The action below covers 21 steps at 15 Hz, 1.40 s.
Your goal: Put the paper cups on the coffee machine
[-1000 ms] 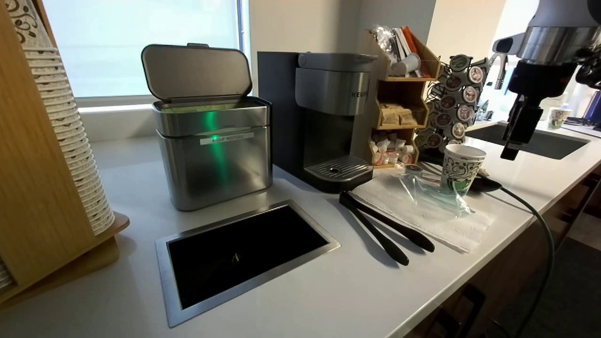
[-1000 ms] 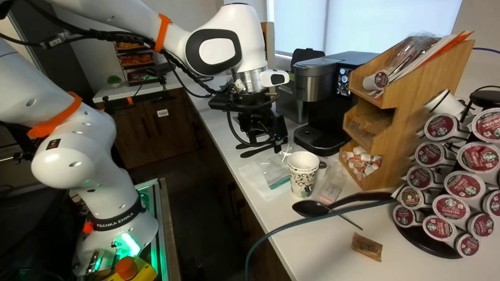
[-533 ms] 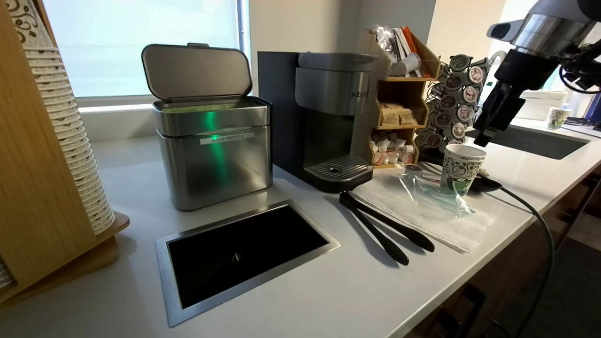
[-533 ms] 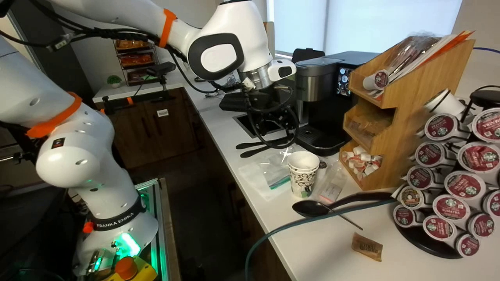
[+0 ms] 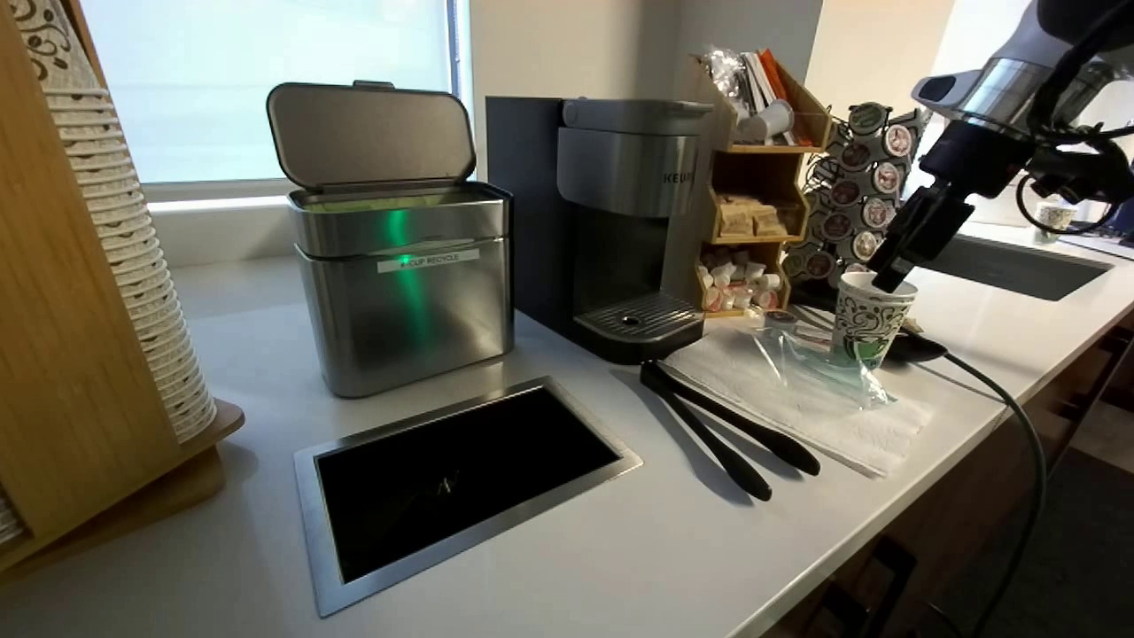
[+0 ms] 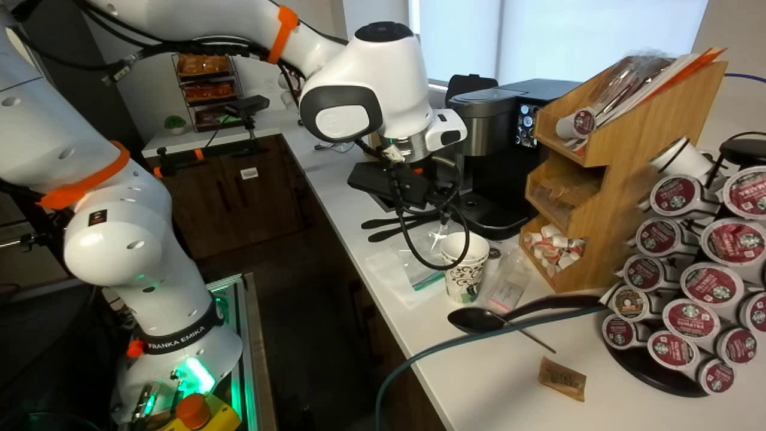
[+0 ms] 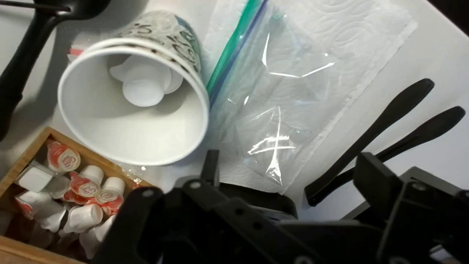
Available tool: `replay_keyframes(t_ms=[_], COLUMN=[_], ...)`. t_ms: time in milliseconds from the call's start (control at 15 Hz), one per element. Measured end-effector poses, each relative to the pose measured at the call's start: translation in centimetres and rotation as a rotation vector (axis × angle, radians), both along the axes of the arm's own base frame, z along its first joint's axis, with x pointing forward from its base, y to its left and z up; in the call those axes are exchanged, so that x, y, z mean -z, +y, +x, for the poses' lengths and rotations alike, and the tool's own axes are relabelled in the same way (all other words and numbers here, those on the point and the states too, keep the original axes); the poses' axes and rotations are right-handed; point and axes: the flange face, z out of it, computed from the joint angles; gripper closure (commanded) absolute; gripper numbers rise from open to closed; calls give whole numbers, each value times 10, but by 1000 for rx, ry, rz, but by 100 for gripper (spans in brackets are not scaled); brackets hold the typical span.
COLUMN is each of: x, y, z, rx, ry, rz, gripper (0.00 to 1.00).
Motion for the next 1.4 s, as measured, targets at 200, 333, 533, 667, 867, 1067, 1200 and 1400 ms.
replay_keyframes(t_ms=[200, 333, 533, 667, 867, 1067, 1200, 1400], x=[8, 13, 20, 22, 23, 22, 20, 21], y=[-10, -20, -31, -33, -33, -32, -33, -33], z=[2, 2, 2, 4, 9, 15, 19, 25], rx=[45, 91, 157, 187, 216, 251, 285, 334], ry=[21, 41, 66, 77, 87, 90, 88, 93], rz=[23, 25, 30, 31, 31, 20, -14, -83], gripper=[3, 5, 29, 32, 42, 40, 43, 60])
